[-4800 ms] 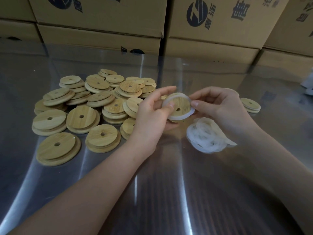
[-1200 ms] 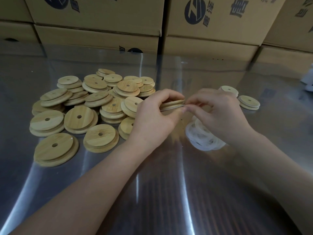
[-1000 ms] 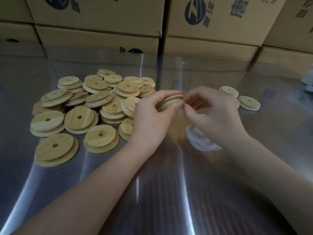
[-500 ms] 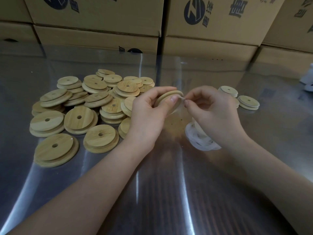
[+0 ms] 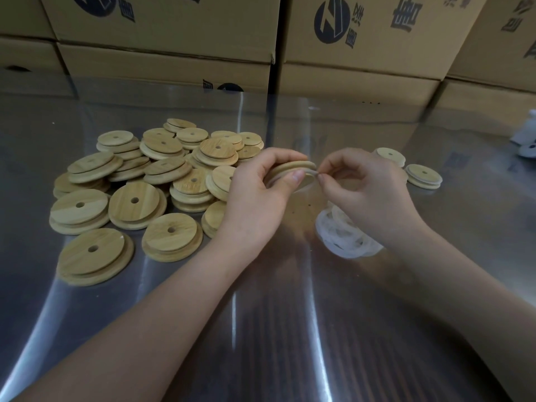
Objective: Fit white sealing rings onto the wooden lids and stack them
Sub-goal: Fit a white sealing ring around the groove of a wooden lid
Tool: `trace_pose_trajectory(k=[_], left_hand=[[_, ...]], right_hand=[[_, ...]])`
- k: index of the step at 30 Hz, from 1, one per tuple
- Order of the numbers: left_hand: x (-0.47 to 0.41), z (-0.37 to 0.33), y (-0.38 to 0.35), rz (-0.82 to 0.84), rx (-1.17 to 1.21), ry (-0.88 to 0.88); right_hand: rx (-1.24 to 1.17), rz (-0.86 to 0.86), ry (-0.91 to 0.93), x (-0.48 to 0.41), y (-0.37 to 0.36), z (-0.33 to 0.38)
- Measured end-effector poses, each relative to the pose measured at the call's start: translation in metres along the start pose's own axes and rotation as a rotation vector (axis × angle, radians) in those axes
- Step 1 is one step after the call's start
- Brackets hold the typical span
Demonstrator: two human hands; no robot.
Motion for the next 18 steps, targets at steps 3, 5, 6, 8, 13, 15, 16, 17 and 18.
trace_pose_trajectory(k=[3, 5, 6, 8, 13, 15, 16, 17, 18], left_hand=[[0.001, 0.001, -0.001, 0.025, 0.02, 0.014], [0.002, 0.001, -0.004, 0.046, 0.019, 0.017], [0.002, 0.001, -0.005, 0.055, 0.018, 0.02], [0.003, 0.002, -0.007, 0.057, 0.025, 0.037], [0.004, 0.006, -0.001, -0.003, 0.082, 0.088], [0.005, 0.011, 0.001, -0.032, 0.126, 0.136], [0.006, 0.013, 0.002, -0.044, 0.149, 0.162], [0.007, 0.016, 0.002, -0.053, 0.169, 0.185], [0.007, 0.017, 0.002, -0.062, 0.188, 0.203]], right_hand=[[-0.005, 0.028, 0.024, 0.001, -0.002, -0.001], [-0.025, 0.034, 0.04, 0.001, -0.002, 0.001], [-0.037, 0.035, 0.051, 0.001, -0.001, 0.002], [-0.057, 0.03, 0.085, 0.003, 0.0, 0.006], [-0.168, 0.076, 0.043, 0.003, -0.002, 0.005], [-0.253, 0.117, -0.068, 0.0, -0.007, -0.005], [-0.307, 0.144, -0.132, -0.001, -0.011, -0.011], [-0.364, 0.173, -0.195, -0.001, -0.014, -0.017], [-0.416, 0.201, -0.255, 0.0, -0.018, -0.022]])
Point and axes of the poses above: each hand's wrist, its own x-axis away from the middle knuckle, its own y-axis out of the back of the hand, z = x × y, the point moved 10 cm from there along -x, towards the middle knuckle, and after that the axes turned 12 degrees about -y, right-handed, at the moved point
